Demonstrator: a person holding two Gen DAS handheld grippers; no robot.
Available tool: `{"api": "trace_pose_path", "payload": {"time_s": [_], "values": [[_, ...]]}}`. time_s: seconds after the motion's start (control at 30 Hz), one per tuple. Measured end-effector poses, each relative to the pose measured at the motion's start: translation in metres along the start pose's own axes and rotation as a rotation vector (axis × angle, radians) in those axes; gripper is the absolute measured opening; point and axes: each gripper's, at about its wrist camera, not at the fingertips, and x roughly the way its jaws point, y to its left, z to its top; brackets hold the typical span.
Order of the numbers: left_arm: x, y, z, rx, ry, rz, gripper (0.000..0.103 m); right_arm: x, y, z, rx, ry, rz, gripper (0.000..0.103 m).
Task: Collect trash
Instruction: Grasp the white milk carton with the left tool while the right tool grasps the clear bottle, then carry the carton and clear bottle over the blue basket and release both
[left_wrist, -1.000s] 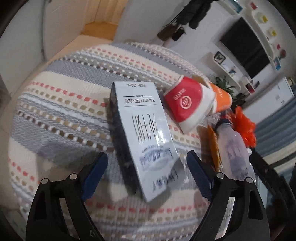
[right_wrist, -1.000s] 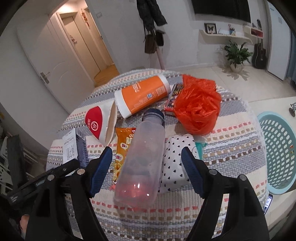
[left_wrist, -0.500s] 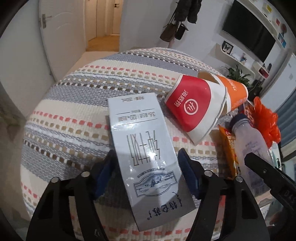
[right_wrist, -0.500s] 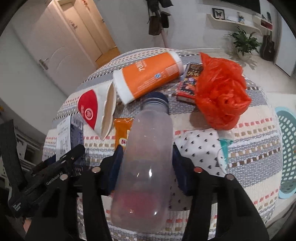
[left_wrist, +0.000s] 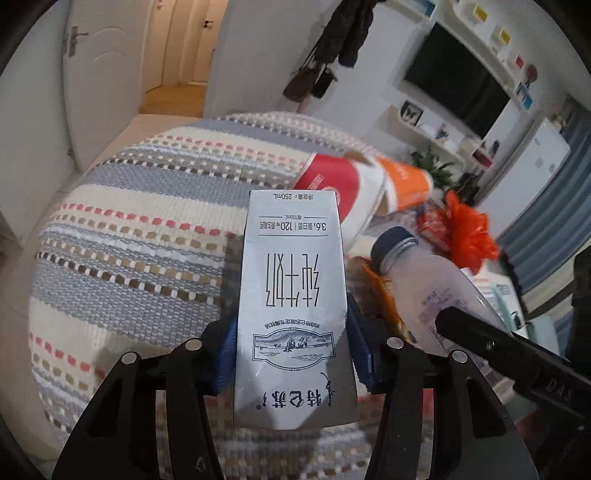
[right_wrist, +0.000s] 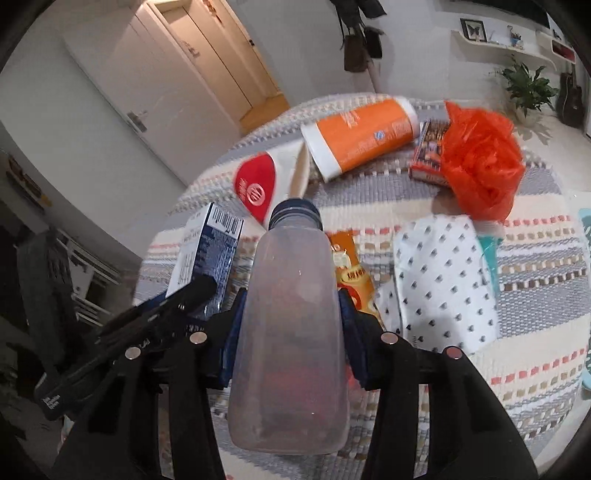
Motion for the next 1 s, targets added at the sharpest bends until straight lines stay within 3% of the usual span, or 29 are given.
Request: {"api": "trace_pose_path", "payload": {"time_s": [0.17,0.5,0.8,1.0], "values": [[-0.033,-0.011,0.007,0.019,-0.08,-0.048,0.049,-0.031,0.003,0.008,-0.003,-0.079,0.021,0.044],[-0.077,-0.084,0.021,0.119,-0.205,-0.139,0.049,-0.102,-0.037,0.018,0.057,-0.251,0.004,0.044],[-0.062,-0.163,0.029,0.176,-0.204,-0.235,0.05,-0.168,-0.111,0.019,0.15,-0.412,-0.099,0.044],[-0.033,-0.223,0.026,0.235,-0.172,-0.271,0.05,-0.193,-0.172,0.009,0.251,-0.463,-0.147,0.044]]}}
